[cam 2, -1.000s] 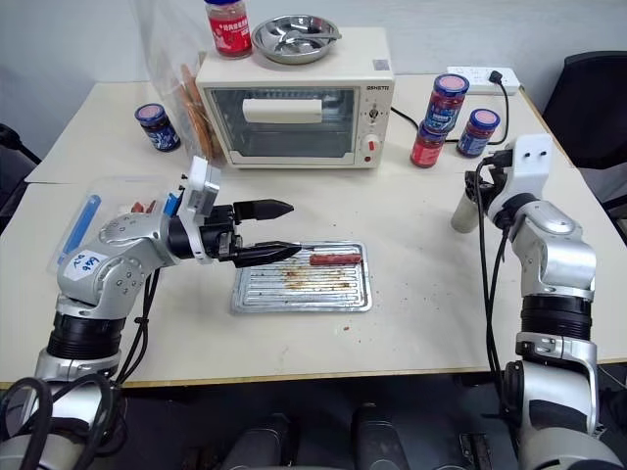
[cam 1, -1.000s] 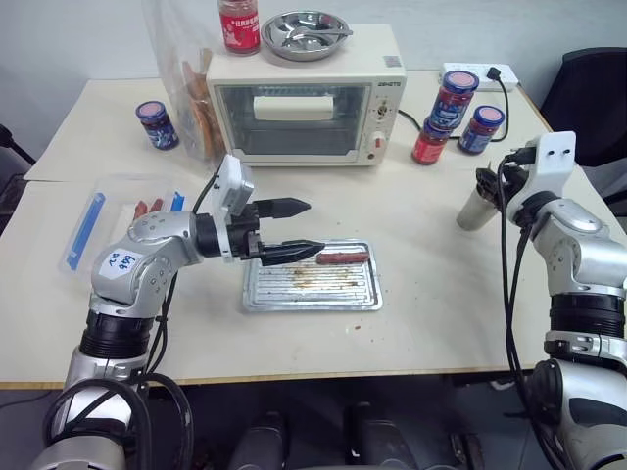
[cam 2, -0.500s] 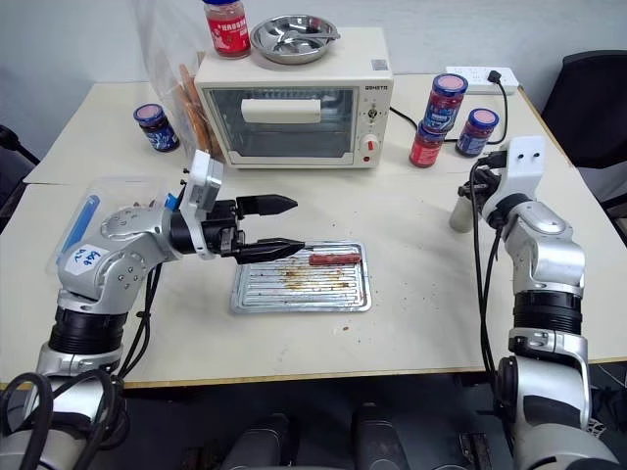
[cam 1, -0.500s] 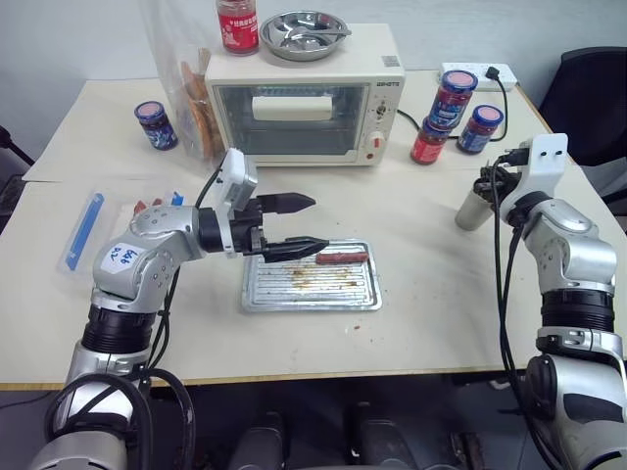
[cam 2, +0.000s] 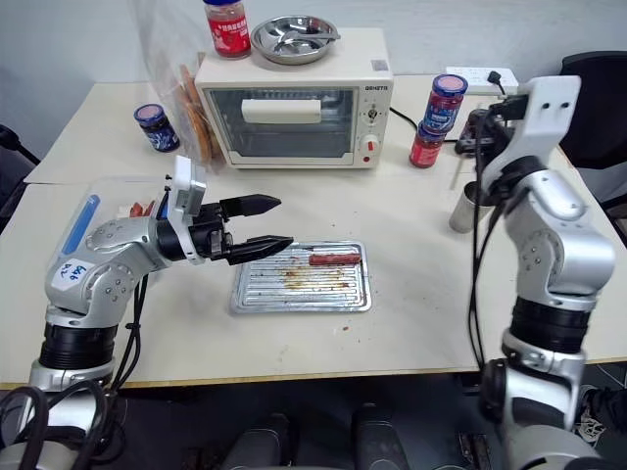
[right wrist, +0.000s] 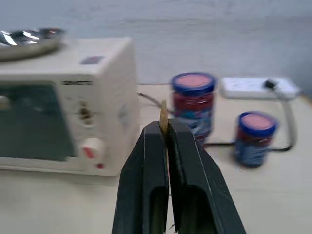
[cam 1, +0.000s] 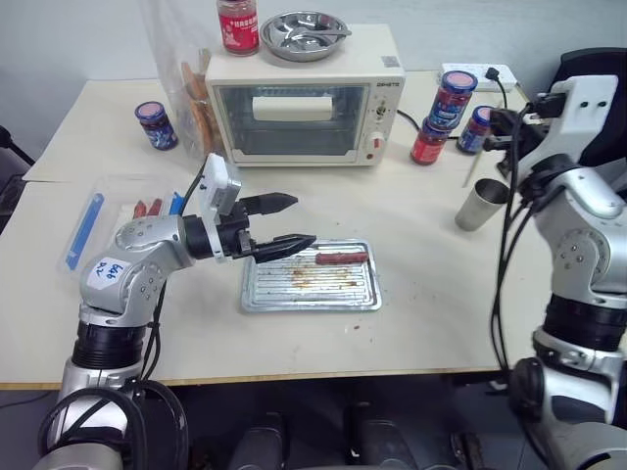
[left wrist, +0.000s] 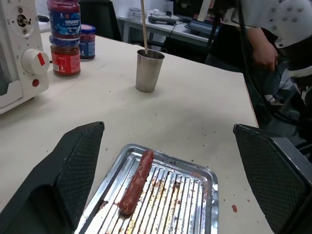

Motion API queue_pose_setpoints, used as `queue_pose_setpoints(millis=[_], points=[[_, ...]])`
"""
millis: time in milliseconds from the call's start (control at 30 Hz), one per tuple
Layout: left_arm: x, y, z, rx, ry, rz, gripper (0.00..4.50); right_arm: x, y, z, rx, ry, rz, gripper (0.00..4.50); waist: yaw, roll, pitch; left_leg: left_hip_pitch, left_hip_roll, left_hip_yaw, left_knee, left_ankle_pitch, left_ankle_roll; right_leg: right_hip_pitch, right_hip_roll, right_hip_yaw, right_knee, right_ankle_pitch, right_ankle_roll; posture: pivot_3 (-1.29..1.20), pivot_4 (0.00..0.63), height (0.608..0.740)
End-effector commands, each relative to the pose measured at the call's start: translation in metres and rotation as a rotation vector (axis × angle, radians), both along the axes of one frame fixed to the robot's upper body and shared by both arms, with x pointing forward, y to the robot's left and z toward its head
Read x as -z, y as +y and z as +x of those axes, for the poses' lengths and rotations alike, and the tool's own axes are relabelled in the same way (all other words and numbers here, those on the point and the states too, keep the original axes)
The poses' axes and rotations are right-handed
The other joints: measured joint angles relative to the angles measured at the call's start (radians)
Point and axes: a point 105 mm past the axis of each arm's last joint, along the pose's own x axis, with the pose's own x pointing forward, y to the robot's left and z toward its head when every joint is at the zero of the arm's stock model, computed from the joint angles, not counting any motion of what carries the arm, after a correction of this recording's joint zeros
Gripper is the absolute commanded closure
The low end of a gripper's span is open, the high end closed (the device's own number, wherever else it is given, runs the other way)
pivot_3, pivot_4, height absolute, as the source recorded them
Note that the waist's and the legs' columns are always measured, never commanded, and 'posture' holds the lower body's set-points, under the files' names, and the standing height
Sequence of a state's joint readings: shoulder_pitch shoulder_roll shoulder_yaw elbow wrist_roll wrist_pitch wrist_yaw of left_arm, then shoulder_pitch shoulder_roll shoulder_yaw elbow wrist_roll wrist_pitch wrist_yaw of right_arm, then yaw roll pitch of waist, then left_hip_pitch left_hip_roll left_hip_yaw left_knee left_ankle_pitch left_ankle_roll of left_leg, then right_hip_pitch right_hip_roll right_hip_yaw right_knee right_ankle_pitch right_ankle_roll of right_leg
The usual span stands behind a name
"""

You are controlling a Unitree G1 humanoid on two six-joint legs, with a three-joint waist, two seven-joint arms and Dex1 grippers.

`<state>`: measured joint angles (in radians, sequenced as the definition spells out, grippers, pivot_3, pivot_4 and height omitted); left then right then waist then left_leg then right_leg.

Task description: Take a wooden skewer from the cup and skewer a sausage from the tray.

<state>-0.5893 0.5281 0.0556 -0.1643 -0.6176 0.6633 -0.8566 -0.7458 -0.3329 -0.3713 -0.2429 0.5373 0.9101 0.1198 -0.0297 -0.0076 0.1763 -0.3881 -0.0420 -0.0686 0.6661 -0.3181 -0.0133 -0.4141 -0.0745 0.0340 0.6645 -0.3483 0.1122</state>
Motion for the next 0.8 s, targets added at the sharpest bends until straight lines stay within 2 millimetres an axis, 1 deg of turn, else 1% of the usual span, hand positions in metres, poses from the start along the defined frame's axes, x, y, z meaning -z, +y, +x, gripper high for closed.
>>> queue_pose_setpoints(millis=[33,100,300,367,433,533,700,800], points=[[-0.006,-0.006,0.001,-0.005,-0.046,-0.023,0.00,-0.015,0.029,-0.016,-0.128,0.010,0.190,4.46,0.000,0.000,0.000,0.000,0.000,0.000,0.000,0.000,0.000,0.000,0.000,0.000,0.000,0.000,0.000,0.00,0.150,0.740],[-0.004,-0.014,0.003,-0.005,-0.066,-0.028,0.00,-0.010,0.044,-0.016,-0.199,0.080,0.356,4.46,-0.001,0.001,0.000,0.000,0.000,0.000,0.000,0.000,0.000,0.000,0.000,0.000,0.000,0.000,0.000,0.00,0.150,0.740],[-0.005,-0.028,0.013,-0.045,-0.121,-0.061,0.00,-0.003,0.063,-0.012,-0.291,0.231,0.690,4.46,-0.002,0.001,0.000,0.000,-0.001,-0.001,0.000,0.000,0.000,0.000,-0.001,-0.001,0.000,0.000,0.000,0.00,0.150,0.740],[-0.008,-0.031,0.017,-0.064,-0.137,-0.082,0.00,0.000,0.066,-0.011,-0.304,0.272,0.757,4.46,-0.004,0.001,0.000,0.000,-0.001,-0.001,0.000,0.000,0.000,0.000,-0.001,-0.001,0.001,0.000,0.000,0.00,0.150,0.740],[-0.010,-0.035,0.022,-0.083,-0.143,-0.106,0.00,0.003,0.067,-0.012,-0.308,0.303,0.785,4.46,-0.005,0.001,0.000,0.000,-0.001,-0.001,0.000,0.000,0.000,-0.001,-0.001,-0.001,0.001,0.000,0.000,0.00,0.150,0.740],[-0.014,-0.044,0.031,-0.122,-0.170,-0.157,0.51,0.008,0.069,-0.012,-0.314,0.342,0.840,4.50,-0.017,0.001,-0.001,0.000,-0.001,-0.001,-0.002,0.000,0.000,-0.001,-0.001,-0.001,0.002,0.000,0.000,0.00,0.150,0.740],[-0.013,-0.057,0.034,-0.125,-0.174,-0.169,1.71,0.009,0.070,-0.012,-0.317,0.368,0.889,4.50,-0.029,0.001,-0.001,0.000,-0.001,0.000,-0.002,0.001,0.000,-0.001,-0.001,-0.001,0.002,0.000,0.000,0.00,0.150,0.740],[-0.015,-0.067,0.032,-0.117,-0.169,-0.198,1.71,0.010,0.069,-0.012,-0.316,0.378,0.910,4.50,-0.030,0.001,-0.001,0.000,-0.001,0.000,-0.002,0.001,0.000,-0.001,0.000,-0.001,0.002,0.000,0.000,0.00,0.150,0.740]])
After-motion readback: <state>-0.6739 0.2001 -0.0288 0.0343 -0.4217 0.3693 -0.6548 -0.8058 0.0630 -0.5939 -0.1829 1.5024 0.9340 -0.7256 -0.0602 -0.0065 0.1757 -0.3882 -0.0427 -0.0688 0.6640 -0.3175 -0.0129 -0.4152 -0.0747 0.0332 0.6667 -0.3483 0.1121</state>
